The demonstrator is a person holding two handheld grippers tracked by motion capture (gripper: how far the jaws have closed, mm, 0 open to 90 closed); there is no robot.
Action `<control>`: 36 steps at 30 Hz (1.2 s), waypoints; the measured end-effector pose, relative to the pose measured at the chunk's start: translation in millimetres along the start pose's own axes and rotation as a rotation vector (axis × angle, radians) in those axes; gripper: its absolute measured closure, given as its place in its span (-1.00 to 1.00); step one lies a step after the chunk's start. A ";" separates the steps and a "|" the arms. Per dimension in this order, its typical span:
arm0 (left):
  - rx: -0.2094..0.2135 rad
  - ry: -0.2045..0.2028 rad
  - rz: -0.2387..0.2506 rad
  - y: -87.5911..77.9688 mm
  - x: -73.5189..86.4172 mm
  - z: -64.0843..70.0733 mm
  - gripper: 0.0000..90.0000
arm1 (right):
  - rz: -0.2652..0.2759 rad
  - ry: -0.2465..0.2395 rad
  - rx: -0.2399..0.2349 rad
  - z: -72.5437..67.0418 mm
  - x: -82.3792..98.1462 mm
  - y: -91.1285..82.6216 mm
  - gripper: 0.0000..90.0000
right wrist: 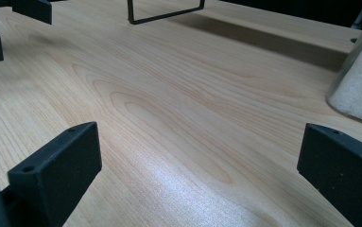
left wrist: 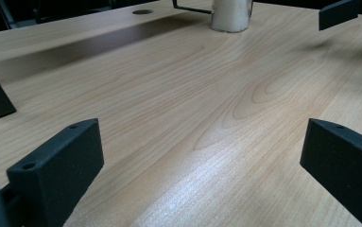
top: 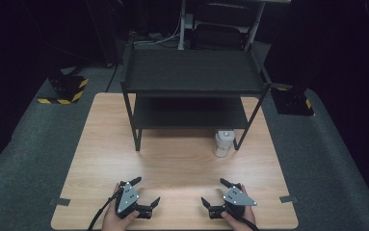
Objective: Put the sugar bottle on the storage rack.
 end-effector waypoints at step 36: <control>0.013 -0.019 0.006 -1.2 0.9 -2.2 -0.99 | 0.020 0.020 0.025 2.8 -10.2 -1.0 -0.99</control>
Point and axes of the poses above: each handheld gripper's, and its own axes: y roughly forward along the jaws, x roughly out of its underside, z roughly to its right, the point moved 7 cm from there along y, roughly forward along the jaws, and after that the axes turned 3 degrees about z, right-handed, at the moved point
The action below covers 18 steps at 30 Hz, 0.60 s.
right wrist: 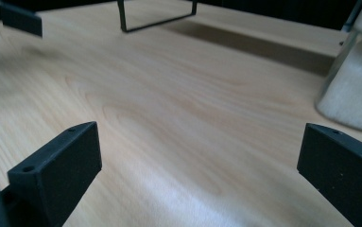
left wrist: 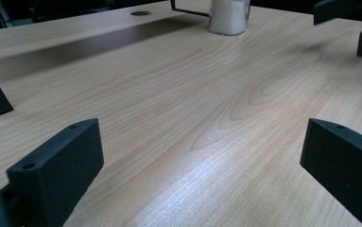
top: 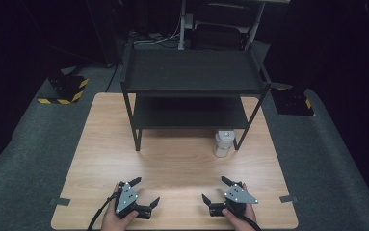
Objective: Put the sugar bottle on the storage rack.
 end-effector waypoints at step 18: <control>0.011 0.006 -0.002 0.2 -0.3 -0.9 -0.99 | 0.092 0.011 0.117 25.5 -40.3 0.8 -0.99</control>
Point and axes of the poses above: each handheld gripper's, and its own axes: y roughly forward along the jaws, x roughly out of its underside, z roughly to its right, the point moved 7 cm from there along y, roughly forward along the jaws, and after that the axes turned 3 degrees about z, right-handed, at the moved point
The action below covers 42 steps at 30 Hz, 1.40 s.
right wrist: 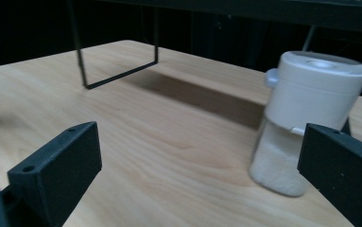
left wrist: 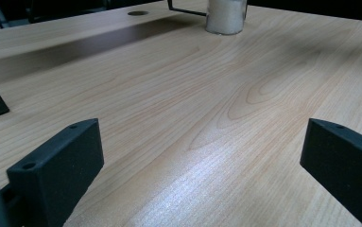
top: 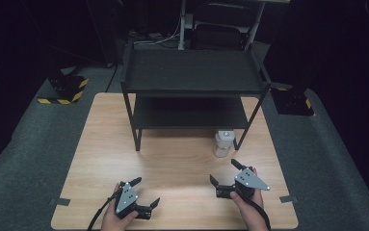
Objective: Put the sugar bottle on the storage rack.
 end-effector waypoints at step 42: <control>0.017 0.009 0.002 -0.2 0.2 -1.3 -0.99 | 0.024 0.049 0.321 22.1 22.3 93.5 -0.61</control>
Point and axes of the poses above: each handheld gripper's, and its own axes: y roughly forward along the jaws, x roughly out of its underside, z roughly to its right, the point moved 7 cm from there along y, roughly forward along the jaws, and after that the axes turned 3 degrees about z, right-handed, at the moved point
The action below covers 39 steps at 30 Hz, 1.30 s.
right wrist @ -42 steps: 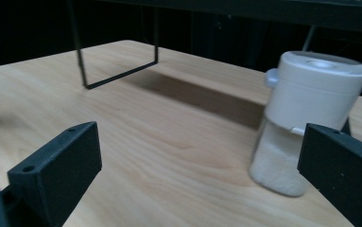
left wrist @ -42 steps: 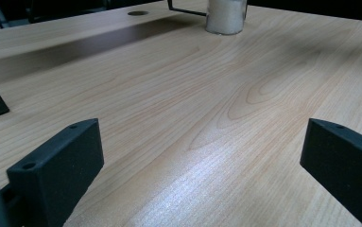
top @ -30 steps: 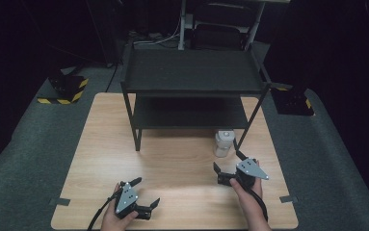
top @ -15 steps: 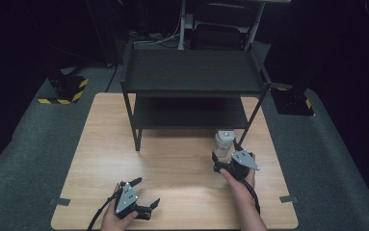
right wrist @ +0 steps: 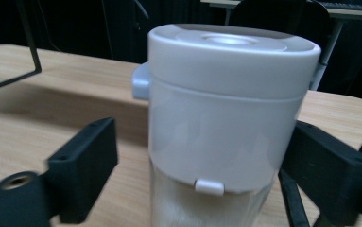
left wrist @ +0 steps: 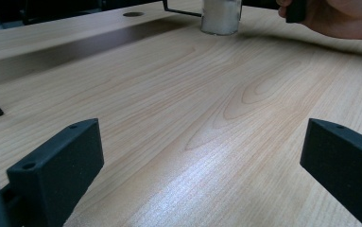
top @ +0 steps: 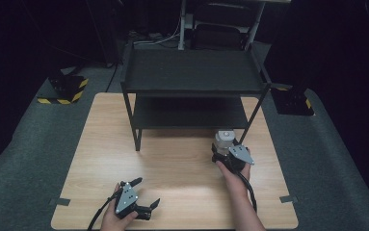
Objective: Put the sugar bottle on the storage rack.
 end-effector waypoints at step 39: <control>-0.001 0.002 0.001 0.0 0.1 0.4 -0.99 | 0.051 -0.001 -0.010 -10.9 -6.0 -22.5 -0.32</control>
Point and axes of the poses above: each handheld gripper's, and its own axes: y roughly forward along the jaws, x roughly out of its underside, z roughly to its right, the point moved 7 cm from there along y, roughly forward along the jaws, and after that the axes turned 3 degrees about z, right-handed, at the moved point
